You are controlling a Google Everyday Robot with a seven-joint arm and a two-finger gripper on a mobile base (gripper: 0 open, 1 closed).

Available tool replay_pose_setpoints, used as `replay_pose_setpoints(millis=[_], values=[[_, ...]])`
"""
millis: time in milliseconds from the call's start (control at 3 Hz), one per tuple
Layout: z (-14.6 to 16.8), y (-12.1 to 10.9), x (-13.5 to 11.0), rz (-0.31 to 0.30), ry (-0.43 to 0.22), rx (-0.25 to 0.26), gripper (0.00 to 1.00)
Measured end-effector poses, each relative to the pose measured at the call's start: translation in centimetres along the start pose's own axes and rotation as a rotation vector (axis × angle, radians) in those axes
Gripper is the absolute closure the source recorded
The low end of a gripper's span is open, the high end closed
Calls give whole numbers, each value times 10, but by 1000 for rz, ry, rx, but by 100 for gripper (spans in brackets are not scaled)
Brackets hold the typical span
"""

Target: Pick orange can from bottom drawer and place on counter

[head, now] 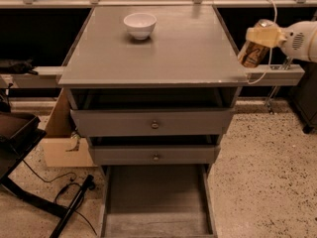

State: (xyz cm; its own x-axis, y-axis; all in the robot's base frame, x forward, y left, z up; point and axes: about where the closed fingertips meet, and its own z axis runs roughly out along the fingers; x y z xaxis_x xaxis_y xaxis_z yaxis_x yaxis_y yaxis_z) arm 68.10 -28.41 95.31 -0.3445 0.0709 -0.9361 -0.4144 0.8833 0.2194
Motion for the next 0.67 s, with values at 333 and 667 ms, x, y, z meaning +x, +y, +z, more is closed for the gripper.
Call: replay_pose_setpoints(millis=[333, 667], values=[[43, -14, -24, -50, -38, 21, 100], [100, 3, -42, -121, -45, -22, 100]])
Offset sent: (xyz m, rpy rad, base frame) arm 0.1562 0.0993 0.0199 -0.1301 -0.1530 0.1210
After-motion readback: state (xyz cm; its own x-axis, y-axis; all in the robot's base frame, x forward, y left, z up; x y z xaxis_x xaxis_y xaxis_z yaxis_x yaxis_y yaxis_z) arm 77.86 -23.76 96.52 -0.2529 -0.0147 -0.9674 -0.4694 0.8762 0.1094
